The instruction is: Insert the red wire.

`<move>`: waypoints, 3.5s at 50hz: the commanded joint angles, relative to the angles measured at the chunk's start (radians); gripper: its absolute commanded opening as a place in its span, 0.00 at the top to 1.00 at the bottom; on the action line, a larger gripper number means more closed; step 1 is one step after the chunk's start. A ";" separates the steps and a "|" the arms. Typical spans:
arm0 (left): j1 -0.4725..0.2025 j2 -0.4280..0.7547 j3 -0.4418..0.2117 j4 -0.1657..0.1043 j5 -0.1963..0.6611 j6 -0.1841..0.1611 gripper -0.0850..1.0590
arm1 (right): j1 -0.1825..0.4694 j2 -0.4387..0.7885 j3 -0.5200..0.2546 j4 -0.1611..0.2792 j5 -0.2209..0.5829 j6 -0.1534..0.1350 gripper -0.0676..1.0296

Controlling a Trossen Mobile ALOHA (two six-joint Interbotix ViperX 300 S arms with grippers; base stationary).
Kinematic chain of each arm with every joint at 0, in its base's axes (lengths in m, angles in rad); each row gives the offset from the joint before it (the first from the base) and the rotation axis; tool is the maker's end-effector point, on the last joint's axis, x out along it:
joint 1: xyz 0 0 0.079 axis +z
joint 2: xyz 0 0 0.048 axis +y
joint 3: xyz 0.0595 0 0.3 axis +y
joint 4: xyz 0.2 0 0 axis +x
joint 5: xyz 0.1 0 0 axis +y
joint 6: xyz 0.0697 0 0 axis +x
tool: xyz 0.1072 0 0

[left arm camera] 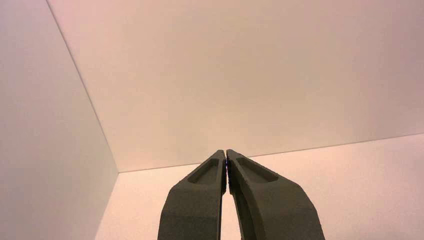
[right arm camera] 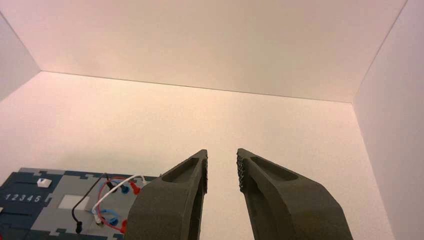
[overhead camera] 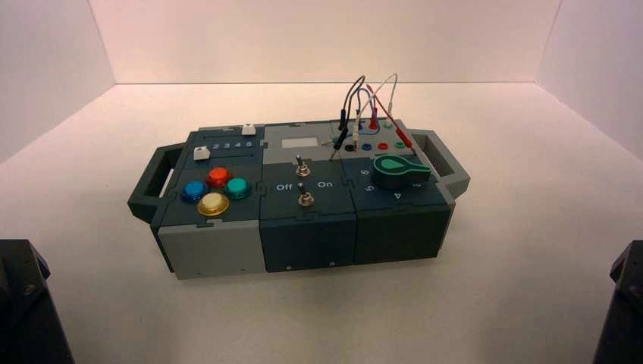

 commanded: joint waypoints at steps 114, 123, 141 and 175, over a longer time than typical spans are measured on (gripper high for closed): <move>-0.589 0.163 -0.100 -0.012 0.637 -0.003 0.92 | 0.167 0.298 -0.149 0.114 0.489 -0.032 0.62; -0.626 0.144 -0.089 -0.038 0.637 -0.020 0.92 | 0.255 0.345 -0.155 0.124 0.482 -0.035 0.62; -0.690 0.167 -0.081 -0.071 0.635 -0.066 0.92 | 0.298 0.411 -0.169 0.109 0.505 -0.130 0.50; -0.755 0.179 -0.043 -0.169 0.549 -0.083 0.93 | 0.514 0.750 -0.311 -0.072 0.548 -0.158 0.50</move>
